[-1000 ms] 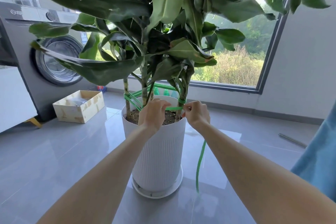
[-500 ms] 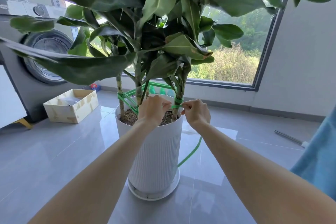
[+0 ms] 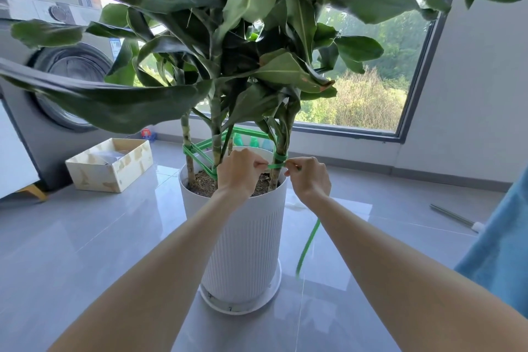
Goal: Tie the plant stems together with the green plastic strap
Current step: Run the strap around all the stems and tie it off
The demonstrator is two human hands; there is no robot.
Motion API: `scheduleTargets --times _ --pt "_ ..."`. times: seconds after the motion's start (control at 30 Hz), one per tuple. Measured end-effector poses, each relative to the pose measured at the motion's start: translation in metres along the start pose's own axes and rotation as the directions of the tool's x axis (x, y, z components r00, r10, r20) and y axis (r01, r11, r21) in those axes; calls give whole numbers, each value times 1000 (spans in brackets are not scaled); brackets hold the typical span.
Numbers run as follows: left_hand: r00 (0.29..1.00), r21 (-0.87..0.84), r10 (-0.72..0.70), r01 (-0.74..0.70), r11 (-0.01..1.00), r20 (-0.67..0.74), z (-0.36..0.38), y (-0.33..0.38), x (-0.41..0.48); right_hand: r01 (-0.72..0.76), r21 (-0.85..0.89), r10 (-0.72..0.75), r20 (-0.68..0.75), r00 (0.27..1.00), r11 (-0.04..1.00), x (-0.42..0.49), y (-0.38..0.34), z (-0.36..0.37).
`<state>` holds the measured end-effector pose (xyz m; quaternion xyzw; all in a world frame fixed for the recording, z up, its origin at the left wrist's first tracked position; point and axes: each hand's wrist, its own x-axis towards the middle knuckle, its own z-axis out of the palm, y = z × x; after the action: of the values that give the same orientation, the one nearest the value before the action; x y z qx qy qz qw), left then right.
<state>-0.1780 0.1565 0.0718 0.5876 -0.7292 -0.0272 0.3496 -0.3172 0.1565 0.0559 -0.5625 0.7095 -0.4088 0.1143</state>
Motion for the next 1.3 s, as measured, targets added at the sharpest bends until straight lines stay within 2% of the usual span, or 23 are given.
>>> scheduleTargets --times 0.13,0.3,0.37,0.43,0.53,0.6,0.67,0.77,0.83,0.93,1.0,1.13,1.3 --pt "999 13 -14 15 1000 -34 2 5 -1 -4 -71 2 -24 1000 997 1 -4 0" --pt "999 34 -5 6 999 -45 2 7 -2 -73 -8 73 2 997 997 8 -2 -4" --pt "999 30 -4 5 1000 -50 3 6 -1 -120 0 120 -30 992 993 8 -3 -3" --pt "999 31 -13 15 999 -49 5 6 0 -176 99 183 -69 981 980 8 -5 -4" --pt "999 38 -13 15 999 -41 6 5 0 -234 328 251 -12 968 915 7 -9 -3" --pt "999 24 -2 3 1000 -37 6 5 0 -266 364 285 3 959 892 4 -13 0" --pt "998 1 38 -38 999 -51 4 3 -1 -284 408 309 6 951 867 1 -16 3" --pt "978 -9 183 -185 983 -98 -4 -3 -3 -283 456 300 37 953 844 -3 -19 4" --pt "955 69 272 -265 962 -118 -13 -11 -7 -285 480 292 62 954 829 -4 -18 4" --pt "931 156 324 -300 941 -166 -26 -31 -18 -306 534 290 116 950 788 -6 -19 6" --pt "933 136 289 -265 955 -214 -36 -46 -22 -322 556 293 144 945 766 -8 -20 8" --pt "950 91 122 -99 991 -288 -50 -69 -22 -364 583 286 226 931 726 -8 -20 15" --pt "964 -20 -116 114 993 -238 -52 -79 -14 -364 566 209 321 924 739 -7 -17 27"
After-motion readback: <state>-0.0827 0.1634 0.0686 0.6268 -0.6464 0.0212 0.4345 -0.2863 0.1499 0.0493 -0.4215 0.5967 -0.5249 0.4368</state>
